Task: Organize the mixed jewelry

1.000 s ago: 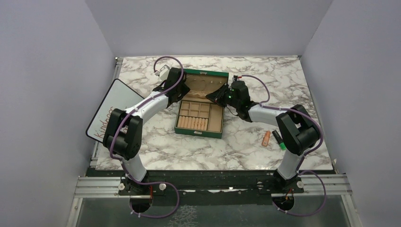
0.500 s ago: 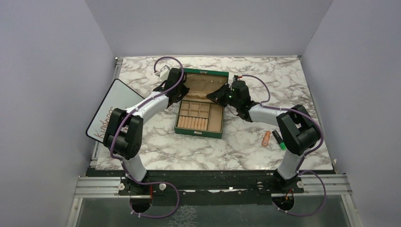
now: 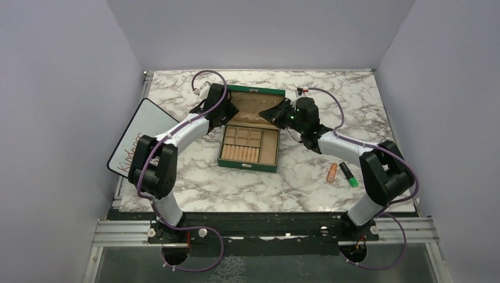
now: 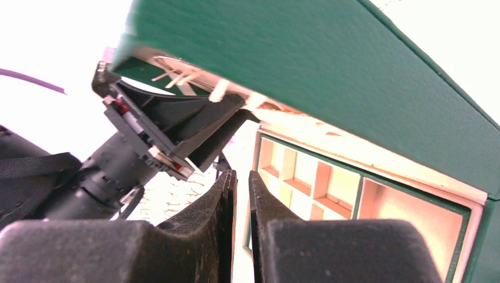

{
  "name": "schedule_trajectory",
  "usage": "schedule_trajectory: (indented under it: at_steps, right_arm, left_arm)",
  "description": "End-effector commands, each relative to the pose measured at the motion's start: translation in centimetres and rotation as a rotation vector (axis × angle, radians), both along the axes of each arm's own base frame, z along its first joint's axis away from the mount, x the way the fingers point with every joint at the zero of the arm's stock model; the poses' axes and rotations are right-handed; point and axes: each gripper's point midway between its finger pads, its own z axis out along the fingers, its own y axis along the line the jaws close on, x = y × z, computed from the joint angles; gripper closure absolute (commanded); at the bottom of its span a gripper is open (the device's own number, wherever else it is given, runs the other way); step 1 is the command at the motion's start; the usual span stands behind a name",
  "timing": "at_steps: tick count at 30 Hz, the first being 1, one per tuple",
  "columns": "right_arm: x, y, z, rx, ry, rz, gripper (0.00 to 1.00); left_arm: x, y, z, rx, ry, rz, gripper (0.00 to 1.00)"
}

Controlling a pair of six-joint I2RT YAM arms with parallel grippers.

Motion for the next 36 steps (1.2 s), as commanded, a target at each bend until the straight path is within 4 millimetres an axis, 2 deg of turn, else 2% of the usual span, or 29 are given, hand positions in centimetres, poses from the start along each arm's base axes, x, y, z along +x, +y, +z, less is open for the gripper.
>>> schedule_trajectory:
  at_steps: [1,7,11,14,19,22,27,31,36]
  right_arm:
    - [-0.9,-0.4,1.0,-0.024,-0.026,0.015,0.8]
    - [-1.8,-1.7,0.9,-0.055,-0.018,0.012,0.76]
    - [-2.4,-3.5,-0.2,-0.138,0.0,-0.013,0.72]
    - [-2.9,-5.3,-1.7,-0.25,0.023,-0.034,0.67]
    - [-4.7,-8.6,-6.2,-0.469,0.142,-0.052,0.48]
    - [-5.8,-9.3,-8.4,-0.555,0.193,-0.005,0.44]
    - [-6.0,-8.5,-10.0,-0.634,0.194,0.131,0.44]
    - [-4.9,-8.1,-10.1,-0.666,0.188,0.15,0.52]
    - [-4.0,-7.2,-9.7,-0.658,0.155,0.168,0.6]
  left_arm:
    - [-0.2,-0.7,2.7,-0.091,-0.045,-0.01,0.56]
    - [-1.2,-1.6,3.2,-0.174,-0.052,-0.056,0.46]
    - [-2.4,-2.0,3.7,-0.204,-0.057,-0.11,0.44]
    - [-3.7,-1.6,3.9,-0.203,-0.072,-0.128,0.43]
    - [-6.4,0.0,5.4,-0.168,-0.171,-0.154,0.39]
    - [-7.8,1.4,6.1,-0.088,-0.223,-0.173,0.36]
    - [-9.1,3.6,6.9,0.05,-0.302,-0.191,0.16]
    - [-9.5,4.3,7.5,0.129,-0.334,-0.226,0.04]
    - [-9.5,5.6,8.2,0.231,-0.333,-0.228,0.01]
